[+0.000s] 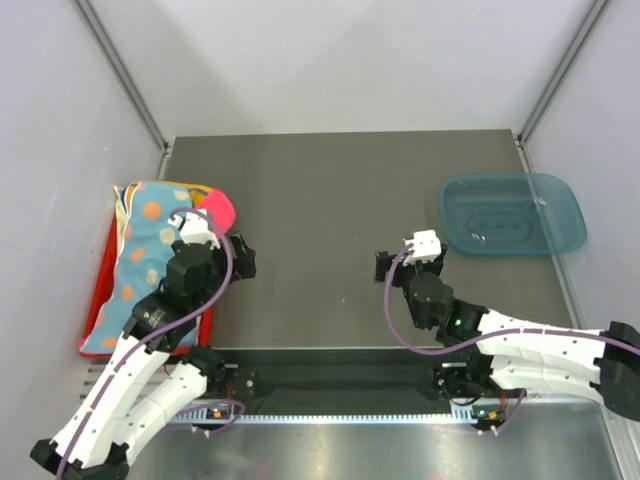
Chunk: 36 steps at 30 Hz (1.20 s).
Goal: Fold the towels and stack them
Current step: Grab crumpled towel
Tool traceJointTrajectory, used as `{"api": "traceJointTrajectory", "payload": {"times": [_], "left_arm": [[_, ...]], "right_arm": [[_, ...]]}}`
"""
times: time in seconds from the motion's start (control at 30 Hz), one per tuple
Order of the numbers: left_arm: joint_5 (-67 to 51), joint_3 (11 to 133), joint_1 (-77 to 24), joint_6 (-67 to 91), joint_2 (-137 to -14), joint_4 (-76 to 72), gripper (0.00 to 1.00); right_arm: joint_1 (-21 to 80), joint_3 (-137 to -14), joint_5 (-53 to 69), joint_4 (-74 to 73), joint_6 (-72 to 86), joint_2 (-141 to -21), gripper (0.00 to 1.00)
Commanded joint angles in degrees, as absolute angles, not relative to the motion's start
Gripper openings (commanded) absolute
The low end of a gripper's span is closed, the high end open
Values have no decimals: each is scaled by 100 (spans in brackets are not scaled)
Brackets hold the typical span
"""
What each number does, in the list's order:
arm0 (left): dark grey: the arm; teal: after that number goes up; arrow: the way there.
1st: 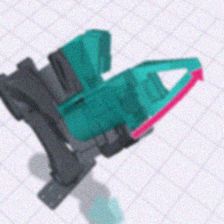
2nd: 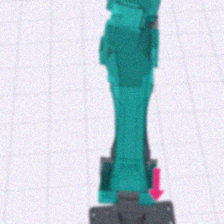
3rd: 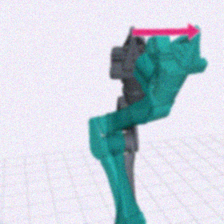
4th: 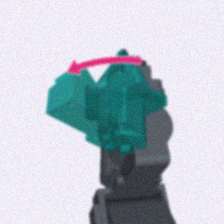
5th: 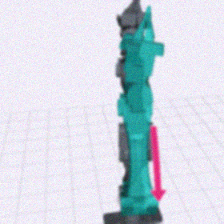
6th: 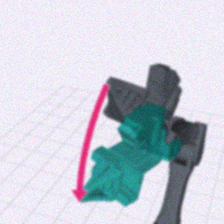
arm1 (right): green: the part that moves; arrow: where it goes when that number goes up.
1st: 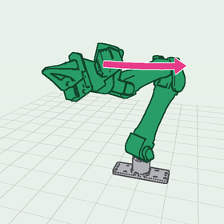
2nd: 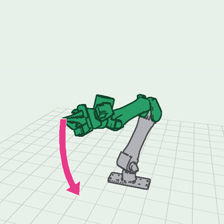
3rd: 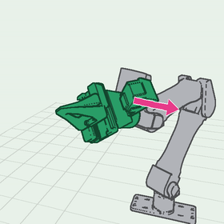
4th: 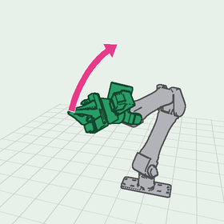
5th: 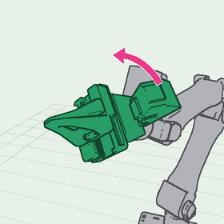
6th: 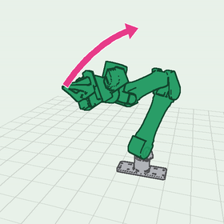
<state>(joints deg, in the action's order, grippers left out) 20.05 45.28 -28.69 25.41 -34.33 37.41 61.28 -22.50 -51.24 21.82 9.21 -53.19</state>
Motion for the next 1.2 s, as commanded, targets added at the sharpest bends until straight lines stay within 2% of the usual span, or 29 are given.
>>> {"api": "traceJointTrajectory", "payload": {"times": [0.0,0.23,0.3,0.43,0.5,0.63,0.77,1.03,1.17], "left_arm": [[2337,4623,-2883,2654,-3340,3779,99],[3593,5158,-2883,3339,-3971,4271,93],[4278,5509,-2883,3532,-4470,4411,88],[4939,6247,-2534,3796,-5368,4412,80],[4565,6415,-2155,3779,-5824,4229,73],[3736,6574,-681,3919,-6564,3833,62],[3560,6478,-168,3955,-7336,3640,60],[2751,5994,650,3788,-7998,2901,60],[2558,5941,808,3718,-8209,2769,51]], "right_arm": [[6170,-2496,-5291,2320,1046,-5335,100],[6170,-2461,-5247,2355,1020,-5335,100],[6170,-2496,-5212,2355,976,-5405,100],[6170,-2540,-5194,2355,949,-5519,100],[6170,-2549,-5203,2338,949,-5528,100],[6170,-2470,-5203,2390,958,-5441,100],[6179,-2321,-5229,2470,984,-5256,100],[6170,-2294,-5256,2522,993,-5282,100],[6170,-2347,-5265,2505,976,-5344,100]]}}
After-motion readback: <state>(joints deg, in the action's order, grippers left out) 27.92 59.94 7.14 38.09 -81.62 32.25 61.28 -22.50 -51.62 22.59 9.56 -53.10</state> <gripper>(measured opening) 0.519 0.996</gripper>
